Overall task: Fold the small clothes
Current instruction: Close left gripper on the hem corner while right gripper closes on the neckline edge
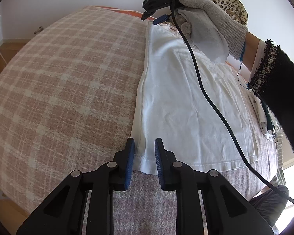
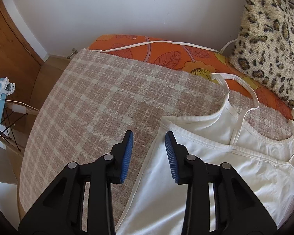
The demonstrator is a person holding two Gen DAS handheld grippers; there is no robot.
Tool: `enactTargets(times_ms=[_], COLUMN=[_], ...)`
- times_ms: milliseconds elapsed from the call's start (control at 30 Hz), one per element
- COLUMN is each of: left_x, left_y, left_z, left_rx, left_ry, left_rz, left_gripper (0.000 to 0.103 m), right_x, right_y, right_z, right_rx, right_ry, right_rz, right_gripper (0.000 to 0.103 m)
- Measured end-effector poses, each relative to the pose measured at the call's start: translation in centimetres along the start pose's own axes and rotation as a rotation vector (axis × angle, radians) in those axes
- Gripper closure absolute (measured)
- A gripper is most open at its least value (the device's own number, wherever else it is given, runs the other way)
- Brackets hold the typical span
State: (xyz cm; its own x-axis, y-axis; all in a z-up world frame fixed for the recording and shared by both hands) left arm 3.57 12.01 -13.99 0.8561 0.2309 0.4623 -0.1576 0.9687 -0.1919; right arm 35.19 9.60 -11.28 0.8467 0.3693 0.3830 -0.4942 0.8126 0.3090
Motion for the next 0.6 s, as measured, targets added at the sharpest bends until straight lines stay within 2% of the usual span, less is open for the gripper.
enactTargets(times_ms=[300,500,600], left_x=[0.0,0.1,0.1], left_y=[0.3,0.0,0.2], left_z=[-0.1,-0.2,-0.3], left_rx=[-0.017,-0.005,0.015], left_ry=[0.007,-0.001,-0.014], left_rz=[0.011,-0.01,-0.022], left_gripper=[0.084,0.084,0.096], right_x=[0.4,0.4,0.5], right_y=[0.3,-0.2,-0.5], right_z=[-2.0,-2.7,-2.7], right_rx=[-0.066,-0.084,-0.081], right_ry=[0.044,0.06,0.058], right_rz=[0.034,0.03,0.019], right_gripper=[0.074,0.084,0.091])
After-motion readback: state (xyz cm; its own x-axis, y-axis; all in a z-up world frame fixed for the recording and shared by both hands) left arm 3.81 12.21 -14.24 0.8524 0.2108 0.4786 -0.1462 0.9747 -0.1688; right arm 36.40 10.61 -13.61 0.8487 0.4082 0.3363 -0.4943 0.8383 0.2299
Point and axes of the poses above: each gripper's, at about its wrist camera, not at the fingertips, and z roughly against the way its jaws point, y to its left, x to its top, the point moved 1 cm from there along -z, roughly the way its jaws point, and after that the axes turned 12 degrees about x, right-handed, at the moved point
